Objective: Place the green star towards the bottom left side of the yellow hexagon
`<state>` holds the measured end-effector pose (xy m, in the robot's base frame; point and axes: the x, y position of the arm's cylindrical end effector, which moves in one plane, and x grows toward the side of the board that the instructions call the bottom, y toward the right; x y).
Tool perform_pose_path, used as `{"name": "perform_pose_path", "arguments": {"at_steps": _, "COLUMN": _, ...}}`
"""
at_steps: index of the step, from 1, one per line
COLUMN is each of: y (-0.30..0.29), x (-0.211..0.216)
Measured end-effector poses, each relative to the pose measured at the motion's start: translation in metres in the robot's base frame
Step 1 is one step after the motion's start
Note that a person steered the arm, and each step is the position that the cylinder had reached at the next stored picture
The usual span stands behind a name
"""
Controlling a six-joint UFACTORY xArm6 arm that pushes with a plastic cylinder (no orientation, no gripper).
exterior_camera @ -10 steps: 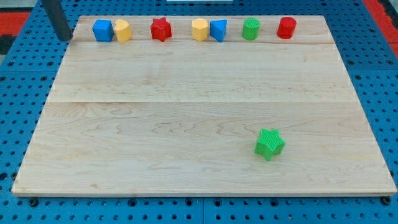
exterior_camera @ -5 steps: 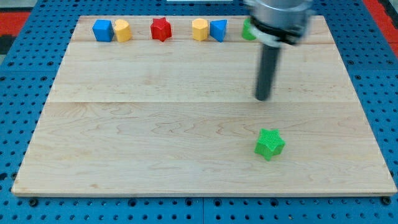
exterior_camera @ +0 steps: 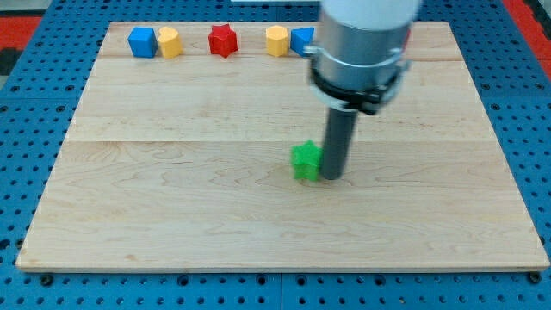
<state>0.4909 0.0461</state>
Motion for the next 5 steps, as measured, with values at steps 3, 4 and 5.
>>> {"name": "perform_pose_path", "arguments": {"at_steps": 3, "y": -0.072, "x": -0.018}}
{"name": "perform_pose_path", "arguments": {"at_steps": 4, "y": -0.073, "x": -0.047}}
{"name": "perform_pose_path", "arguments": {"at_steps": 5, "y": -0.073, "x": -0.078}}
